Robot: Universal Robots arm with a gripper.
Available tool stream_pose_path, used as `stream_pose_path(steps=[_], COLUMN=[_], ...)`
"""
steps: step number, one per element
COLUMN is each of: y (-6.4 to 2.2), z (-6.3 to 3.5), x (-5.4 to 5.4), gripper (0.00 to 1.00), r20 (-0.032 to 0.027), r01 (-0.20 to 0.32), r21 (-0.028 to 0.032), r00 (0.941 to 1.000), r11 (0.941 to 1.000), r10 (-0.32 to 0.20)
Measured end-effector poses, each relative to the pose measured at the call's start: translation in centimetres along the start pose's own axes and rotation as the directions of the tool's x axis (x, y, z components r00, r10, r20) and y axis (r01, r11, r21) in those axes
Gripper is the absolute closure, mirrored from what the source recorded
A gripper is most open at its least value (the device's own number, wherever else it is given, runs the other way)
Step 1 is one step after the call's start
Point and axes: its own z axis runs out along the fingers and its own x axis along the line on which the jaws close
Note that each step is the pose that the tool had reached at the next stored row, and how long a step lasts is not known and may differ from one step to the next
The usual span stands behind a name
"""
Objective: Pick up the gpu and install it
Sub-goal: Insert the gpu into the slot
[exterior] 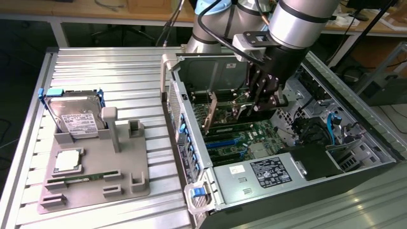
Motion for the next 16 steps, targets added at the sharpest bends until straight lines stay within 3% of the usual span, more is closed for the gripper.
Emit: stream_pose_path(steps=[16], y=[0.00], z=[0.76], x=[0.02], gripper=[0.73], r20=[0.0000], r01=[0.000], r21=[0.0000], r00=[1.0000], r11=[1.0000], r10=[0.000])
